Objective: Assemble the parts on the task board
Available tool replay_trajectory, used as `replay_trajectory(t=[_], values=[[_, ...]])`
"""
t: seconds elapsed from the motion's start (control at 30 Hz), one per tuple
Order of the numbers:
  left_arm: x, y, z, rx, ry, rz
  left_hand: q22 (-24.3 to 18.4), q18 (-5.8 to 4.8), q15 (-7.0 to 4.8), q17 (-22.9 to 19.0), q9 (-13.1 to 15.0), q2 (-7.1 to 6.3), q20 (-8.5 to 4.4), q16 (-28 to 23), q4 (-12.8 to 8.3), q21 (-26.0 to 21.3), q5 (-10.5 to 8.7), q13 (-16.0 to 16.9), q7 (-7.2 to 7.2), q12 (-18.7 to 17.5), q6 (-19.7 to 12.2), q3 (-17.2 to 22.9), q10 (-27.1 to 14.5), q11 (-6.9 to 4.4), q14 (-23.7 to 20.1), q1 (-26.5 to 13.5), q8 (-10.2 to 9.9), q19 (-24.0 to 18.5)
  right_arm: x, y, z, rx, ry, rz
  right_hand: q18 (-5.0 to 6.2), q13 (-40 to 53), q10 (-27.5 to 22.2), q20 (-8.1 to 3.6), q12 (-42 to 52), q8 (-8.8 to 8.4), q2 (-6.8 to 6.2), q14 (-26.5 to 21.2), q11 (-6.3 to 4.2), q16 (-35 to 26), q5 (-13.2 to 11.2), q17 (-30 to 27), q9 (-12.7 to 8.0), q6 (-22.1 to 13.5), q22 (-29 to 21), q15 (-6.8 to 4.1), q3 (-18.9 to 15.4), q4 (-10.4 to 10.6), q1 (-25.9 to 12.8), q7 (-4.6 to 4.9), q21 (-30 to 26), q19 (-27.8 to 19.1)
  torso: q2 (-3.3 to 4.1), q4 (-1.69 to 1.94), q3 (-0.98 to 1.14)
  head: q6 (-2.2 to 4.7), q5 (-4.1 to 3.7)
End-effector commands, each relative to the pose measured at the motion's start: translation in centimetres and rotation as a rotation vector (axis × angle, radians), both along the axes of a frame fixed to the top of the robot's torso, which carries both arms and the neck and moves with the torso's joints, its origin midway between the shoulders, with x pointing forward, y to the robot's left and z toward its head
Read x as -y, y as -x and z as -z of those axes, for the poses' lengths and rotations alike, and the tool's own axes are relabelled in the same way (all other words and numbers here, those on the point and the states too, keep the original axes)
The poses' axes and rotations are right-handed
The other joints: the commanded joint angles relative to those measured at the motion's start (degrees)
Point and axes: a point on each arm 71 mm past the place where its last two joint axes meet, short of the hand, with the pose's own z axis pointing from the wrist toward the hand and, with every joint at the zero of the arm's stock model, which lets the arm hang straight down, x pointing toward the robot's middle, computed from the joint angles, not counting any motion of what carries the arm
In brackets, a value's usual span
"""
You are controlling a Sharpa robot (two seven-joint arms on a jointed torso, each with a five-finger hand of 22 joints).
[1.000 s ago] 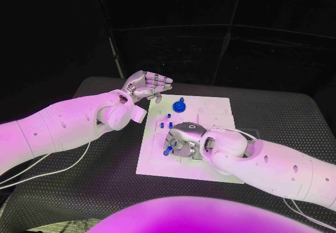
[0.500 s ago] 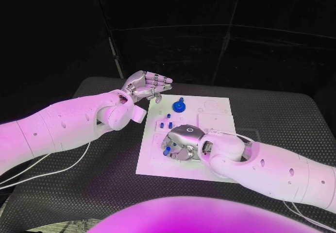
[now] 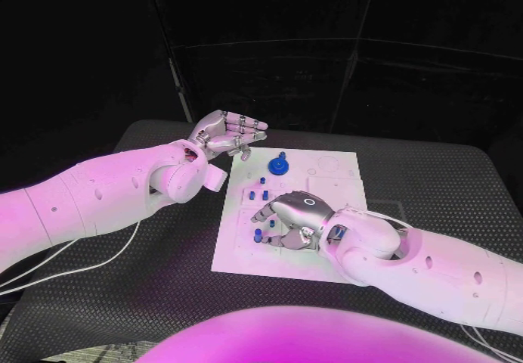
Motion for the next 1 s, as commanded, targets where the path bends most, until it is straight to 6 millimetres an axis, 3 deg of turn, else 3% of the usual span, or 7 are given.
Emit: replay_trajectory(t=[0.03,0.27,0.4,0.57,0.73,0.83,1.0], values=[[-0.1,0.0,-0.1,-0.002,0.006,0.007,-0.09,0.68,0.01,-0.10,-0.09,-0.09,0.08,-0.21,-0.14,-0.20,-0.33,0.09,0.23,-0.40,-0.14,0.09,-0.41,-0.11,-0.30,-0.50,-0.32,-0.33,1.4,0.3,-1.2,-0.006,-0.116,0.036,0.95,0.11,-0.42,0.02,0.88,0.19,0.06,0.21,-0.13,-0.38,0.23,-0.25,0.13,-0.26,-0.38,0.31,-0.96,0.04,0.05,0.15,-0.35,-0.50,-0.07,-0.15,-0.03,0.01,-0.14],[-0.3,0.0,-0.1,-0.003,0.003,0.003,-0.11,0.68,0.01,-0.12,-0.09,-0.09,0.08,-0.21,-0.14,-0.22,-0.33,0.08,0.24,-0.40,-0.15,0.09,-0.42,-0.10,-0.31,-0.51,-0.33,-0.34,7.0,-0.7,-2.6,-0.157,-0.165,0.232,-0.08,1.63,7.22,-0.38,7.16,1.85,1.29,1.64,-0.75,1.96,1.37,3.56,0.74,3.43,5.57,-0.17,-3.33,1.78,-1.47,1.41,3.14,3.55,-0.08,-0.20,-0.09,0.01,-1.38],[-0.4,0.0,-0.1,-0.004,0.002,0.002,-0.11,0.68,0.01,-0.12,-0.09,-0.09,0.08,-0.21,-0.14,-0.22,-0.33,0.08,0.24,-0.40,-0.15,0.09,-0.42,-0.10,-0.31,-0.51,-0.33,-0.34,10.9,-1.4,-2.6,-0.245,-0.152,0.406,-1.13,5.49,17.95,-1.89,14.60,4.12,0.61,2.99,-3.49,4.98,2.70,8.48,1.38,6.55,12.40,-2.22,-5.75,3.89,-3.86,-0.92,7.42,7.70,-0.04,-0.16,-0.10,0.01,-2.84],[-0.5,0.0,0.0,-0.004,0.002,0.002,-0.10,0.68,0.03,-0.18,-0.09,-0.10,0.09,-0.24,-0.14,-0.23,-0.34,0.09,0.24,-0.40,-0.18,0.08,-0.44,-0.09,-0.34,-0.53,-0.35,-0.34,14.9,-1.7,-2.0,-0.301,-0.068,0.609,-2.02,17.14,20.06,-3.81,27.75,7.42,-0.28,3.70,-5.28,7.39,4.78,12.47,2.27,7.65,17.15,-3.81,-11.72,8.07,-7.03,-2.65,10.35,10.25,0.02,-0.35,-0.21,0.01,-4.32],[-0.5,0.0,0.0,-0.005,0.002,0.002,-0.10,0.68,0.03,-0.22,-0.09,-0.10,0.10,-0.26,-0.14,-0.23,-0.34,0.09,0.25,-0.40,-0.19,0.07,-0.45,-0.08,-0.35,-0.55,-0.35,-0.34,16.7,-1.5,-1.7,-0.287,0.018,0.699,-2.68,44.37,20.36,-4.24,51.52,11.72,0.66,4.37,-5.62,10.00,5.59,17.41,4.32,6.93,20.88,-4.10,-18.11,14.52,-8.38,-3.20,12.51,11.83,-0.04,-0.43,-0.09,0.01,-5.52],[-0.6,0.0,0.0,-0.005,0.002,0.002,-0.10,0.68,0.03,-0.22,-0.09,-0.10,0.10,-0.26,-0.14,-0.23,-0.34,0.09,0.25,-0.40,-0.19,0.07,-0.45,-0.08,-0.35,-0.55,-0.35,-0.34,17.1,-0.9,-1.2,-0.272,0.068,0.708,-2.77,52.48,20.04,-4.13,57.88,14.92,2.10,4.52,-5.76,10.68,5.62,18.76,6.15,5.87,21.67,-4.17,-21.66,14.82,-8.91,-3.24,12.97,11.98,-0.06,-0.31,-0.14,0.01,-6.18],[-0.6,0.0,0.0,-0.005,0.002,0.003,-0.10,0.68,0.03,-0.22,-0.09,-0.10,0.10,-0.26,-0.14,-0.23,-0.34,0.09,0.25,-0.40,-0.19,0.07,-0.45,-0.08,-0.35,-0.55,-0.35,-0.34,17.0,-0.3,-0.5,-0.262,0.127,0.694,-2.79,55.79,20.39,-4.15,60.16,16.68,2.80,4.58,-5.70,10.90,5.73,19.21,7.25,5.08,22.01,-4.17,-23.23,14.94,-9.80,-3.43,13.16,12.02,-0.14,-0.18,-0.21,0.01,-6.67]])
